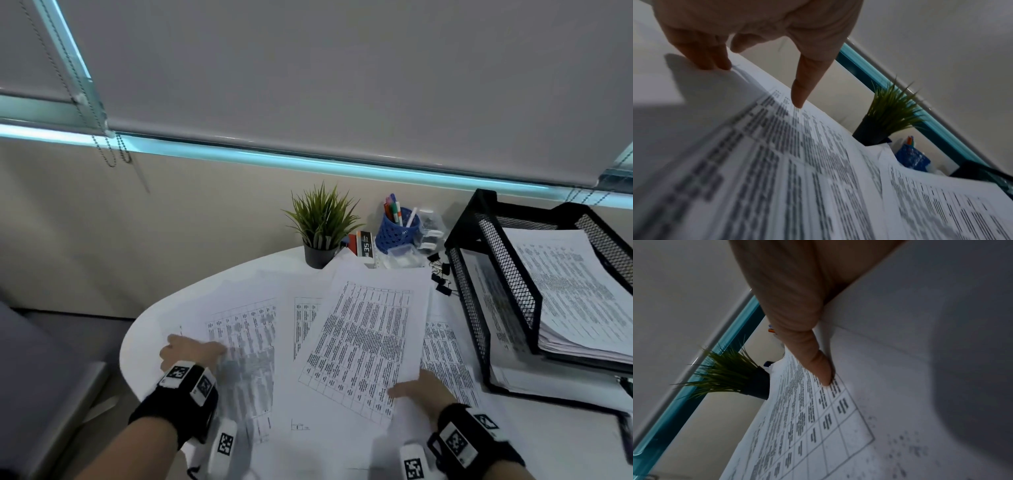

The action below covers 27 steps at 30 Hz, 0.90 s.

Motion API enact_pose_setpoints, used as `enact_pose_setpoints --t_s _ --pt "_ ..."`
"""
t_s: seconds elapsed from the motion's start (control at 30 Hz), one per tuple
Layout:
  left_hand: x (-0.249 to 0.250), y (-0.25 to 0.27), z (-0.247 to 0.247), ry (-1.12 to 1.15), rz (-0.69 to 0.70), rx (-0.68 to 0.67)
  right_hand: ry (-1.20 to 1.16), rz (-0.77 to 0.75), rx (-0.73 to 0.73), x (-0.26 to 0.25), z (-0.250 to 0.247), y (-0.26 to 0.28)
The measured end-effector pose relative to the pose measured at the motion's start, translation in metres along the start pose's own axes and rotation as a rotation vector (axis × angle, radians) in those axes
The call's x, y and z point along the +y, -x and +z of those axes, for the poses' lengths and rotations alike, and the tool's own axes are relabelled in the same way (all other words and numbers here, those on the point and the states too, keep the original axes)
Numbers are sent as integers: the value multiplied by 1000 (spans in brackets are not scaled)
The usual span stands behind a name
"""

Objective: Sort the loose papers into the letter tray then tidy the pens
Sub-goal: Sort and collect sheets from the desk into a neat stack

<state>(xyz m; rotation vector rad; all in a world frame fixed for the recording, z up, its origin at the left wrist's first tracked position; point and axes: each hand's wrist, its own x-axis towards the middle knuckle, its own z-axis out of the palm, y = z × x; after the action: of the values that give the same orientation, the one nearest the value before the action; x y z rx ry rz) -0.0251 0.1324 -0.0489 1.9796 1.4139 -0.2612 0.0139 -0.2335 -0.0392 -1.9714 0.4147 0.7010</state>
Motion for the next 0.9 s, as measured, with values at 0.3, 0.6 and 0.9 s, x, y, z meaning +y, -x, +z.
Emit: enact_pose_setpoints --t_s 0.3,0.6,0.9 --pt "8 8 5 121 98 -227 90 26 -44 -5 13 1" --pt "11 27 18 244 166 -263 205 61 -107 -9 17 6" --pt "4 50 37 235 222 -560 320 66 -153 -6 19 0"
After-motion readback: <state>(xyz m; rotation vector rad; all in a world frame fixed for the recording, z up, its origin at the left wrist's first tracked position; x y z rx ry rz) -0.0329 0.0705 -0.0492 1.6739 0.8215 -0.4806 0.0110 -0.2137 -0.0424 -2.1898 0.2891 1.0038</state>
